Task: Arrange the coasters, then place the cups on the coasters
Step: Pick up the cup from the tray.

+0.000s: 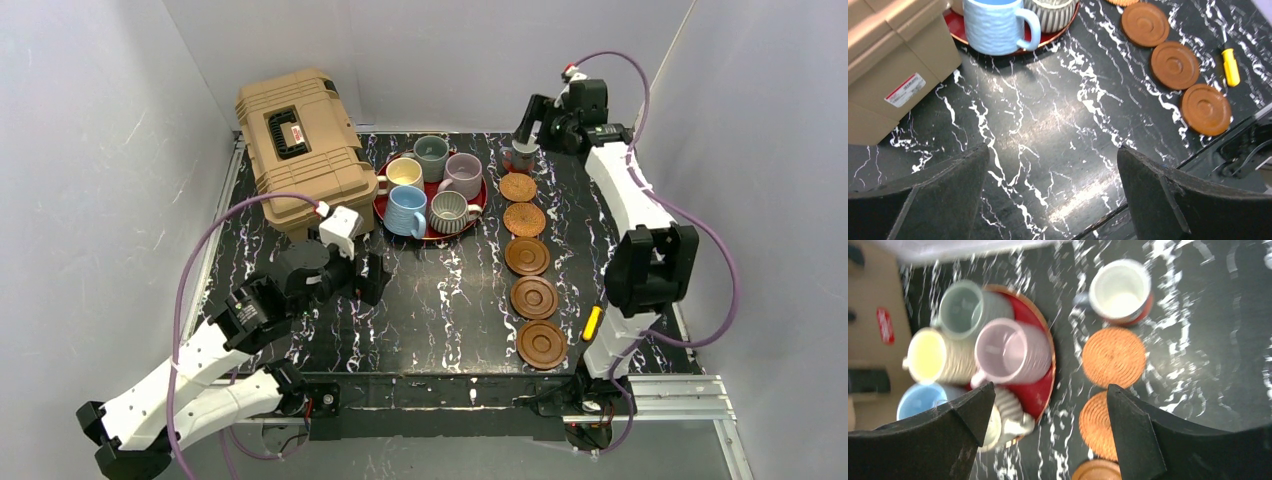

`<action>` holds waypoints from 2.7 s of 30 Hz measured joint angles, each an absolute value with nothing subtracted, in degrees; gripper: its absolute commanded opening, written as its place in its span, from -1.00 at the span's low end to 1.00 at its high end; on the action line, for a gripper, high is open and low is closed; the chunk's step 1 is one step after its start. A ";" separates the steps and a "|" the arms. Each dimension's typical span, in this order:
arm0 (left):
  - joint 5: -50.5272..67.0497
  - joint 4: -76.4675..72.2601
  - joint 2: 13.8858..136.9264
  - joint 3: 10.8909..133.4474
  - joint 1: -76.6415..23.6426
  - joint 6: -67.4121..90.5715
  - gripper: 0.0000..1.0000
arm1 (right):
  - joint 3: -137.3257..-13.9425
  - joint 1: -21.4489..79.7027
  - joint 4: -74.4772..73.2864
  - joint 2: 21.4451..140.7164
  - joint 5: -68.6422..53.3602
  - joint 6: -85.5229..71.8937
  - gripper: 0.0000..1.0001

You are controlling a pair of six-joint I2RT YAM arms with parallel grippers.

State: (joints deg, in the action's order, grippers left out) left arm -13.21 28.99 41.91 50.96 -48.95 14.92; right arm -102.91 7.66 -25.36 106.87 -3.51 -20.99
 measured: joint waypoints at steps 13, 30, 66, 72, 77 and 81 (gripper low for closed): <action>-10.85 21.89 54.48 57.93 -48.86 11.86 0.96 | -82.43 21.56 -23.90 101.25 -20.64 -0.08 0.77; -9.87 15.64 52.58 51.92 -48.86 9.63 0.94 | -92.49 31.51 -23.94 114.43 1.43 3.16 0.25; -13.34 15.49 50.92 51.57 -48.86 10.79 0.89 | -96.92 35.70 -38.33 103.46 30.17 -12.19 -0.97; -13.52 15.33 50.59 51.33 -48.86 15.51 0.81 | -87.57 36.80 -39.81 93.45 33.61 -22.46 -0.97; -13.54 15.20 52.62 51.88 -48.86 25.58 0.79 | -77.56 41.12 -40.47 88.86 34.96 -31.59 -0.97; -13.63 15.09 55.13 52.12 -49.01 34.72 0.79 | -69.95 44.95 -40.40 85.73 36.10 -39.00 -0.97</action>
